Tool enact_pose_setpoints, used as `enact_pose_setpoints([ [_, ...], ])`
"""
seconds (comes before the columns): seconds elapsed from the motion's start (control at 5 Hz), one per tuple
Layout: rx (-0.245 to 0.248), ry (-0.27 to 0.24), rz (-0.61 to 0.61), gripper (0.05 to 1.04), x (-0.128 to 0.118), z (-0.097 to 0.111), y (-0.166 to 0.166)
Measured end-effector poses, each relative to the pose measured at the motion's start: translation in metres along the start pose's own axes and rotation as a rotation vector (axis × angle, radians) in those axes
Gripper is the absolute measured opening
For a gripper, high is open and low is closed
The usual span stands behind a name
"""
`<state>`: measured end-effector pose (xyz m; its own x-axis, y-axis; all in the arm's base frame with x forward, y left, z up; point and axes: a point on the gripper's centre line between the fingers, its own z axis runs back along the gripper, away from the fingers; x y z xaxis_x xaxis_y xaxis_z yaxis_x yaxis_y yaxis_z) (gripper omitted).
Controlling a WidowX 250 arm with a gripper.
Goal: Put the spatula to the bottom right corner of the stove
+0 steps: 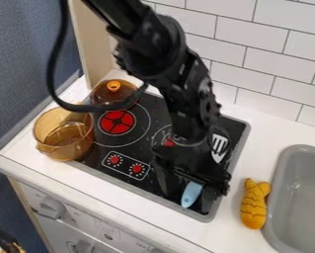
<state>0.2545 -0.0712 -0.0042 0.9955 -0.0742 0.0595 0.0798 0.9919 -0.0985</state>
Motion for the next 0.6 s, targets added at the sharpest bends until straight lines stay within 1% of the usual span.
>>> enact_pose_setpoints([
  [0.2, 0.025, -0.034, 0.005, 1.000, 0.003, 0.022, 0.002],
  [0.4, 0.044, -0.070, -0.002, 1.000, 0.006, 0.049, -0.003],
  [0.6, 0.040, -0.107, -0.022, 1.000, 0.009, 0.071, -0.010],
])
